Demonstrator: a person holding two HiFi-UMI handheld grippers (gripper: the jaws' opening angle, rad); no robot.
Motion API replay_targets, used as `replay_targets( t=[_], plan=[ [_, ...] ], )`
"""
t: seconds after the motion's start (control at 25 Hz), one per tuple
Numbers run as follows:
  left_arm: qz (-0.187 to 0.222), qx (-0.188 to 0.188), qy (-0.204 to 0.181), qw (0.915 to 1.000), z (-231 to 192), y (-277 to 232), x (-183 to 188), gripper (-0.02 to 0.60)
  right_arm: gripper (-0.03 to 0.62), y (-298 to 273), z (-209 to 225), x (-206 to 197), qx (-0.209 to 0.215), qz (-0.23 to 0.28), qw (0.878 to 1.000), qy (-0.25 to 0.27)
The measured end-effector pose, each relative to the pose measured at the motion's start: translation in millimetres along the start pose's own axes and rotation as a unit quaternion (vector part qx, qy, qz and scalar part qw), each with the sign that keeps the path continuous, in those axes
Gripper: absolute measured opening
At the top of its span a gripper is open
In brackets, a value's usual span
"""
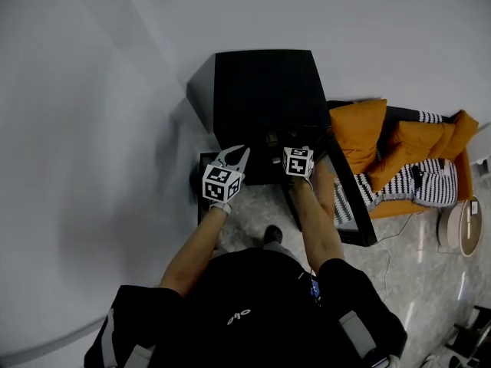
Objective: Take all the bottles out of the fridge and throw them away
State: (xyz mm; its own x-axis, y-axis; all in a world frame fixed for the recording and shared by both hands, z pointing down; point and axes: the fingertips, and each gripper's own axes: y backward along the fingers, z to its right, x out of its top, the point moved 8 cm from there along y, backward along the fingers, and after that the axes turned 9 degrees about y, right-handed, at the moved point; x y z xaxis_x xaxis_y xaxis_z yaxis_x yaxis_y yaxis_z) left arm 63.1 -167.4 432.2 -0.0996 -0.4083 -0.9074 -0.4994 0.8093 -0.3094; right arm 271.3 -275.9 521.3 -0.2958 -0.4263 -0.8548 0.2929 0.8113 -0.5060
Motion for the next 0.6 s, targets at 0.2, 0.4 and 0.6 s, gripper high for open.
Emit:
replay_targets(
  t=[0.2,0.4,0.6],
  plan=[
    [0.002,0.010,0.003,0.9999,0.4,5.9,-2.4,0.006,0.103,1.3,-9.6,-0.2,0.040,0.017,0.999,-0.003],
    [-0.001,0.011,0.002,0.9999,4.6,7.6,-3.8,0.006,0.103,11.0,-26.8,3.0,0.071,0.028,0.997,0.034],
    [0.002,0.015,0.004,0.9999,4.1,14.2,-6.5,0.006,0.190,9.4,-23.7,0.4,0.062,0.026,0.998,0.013]
  ],
)
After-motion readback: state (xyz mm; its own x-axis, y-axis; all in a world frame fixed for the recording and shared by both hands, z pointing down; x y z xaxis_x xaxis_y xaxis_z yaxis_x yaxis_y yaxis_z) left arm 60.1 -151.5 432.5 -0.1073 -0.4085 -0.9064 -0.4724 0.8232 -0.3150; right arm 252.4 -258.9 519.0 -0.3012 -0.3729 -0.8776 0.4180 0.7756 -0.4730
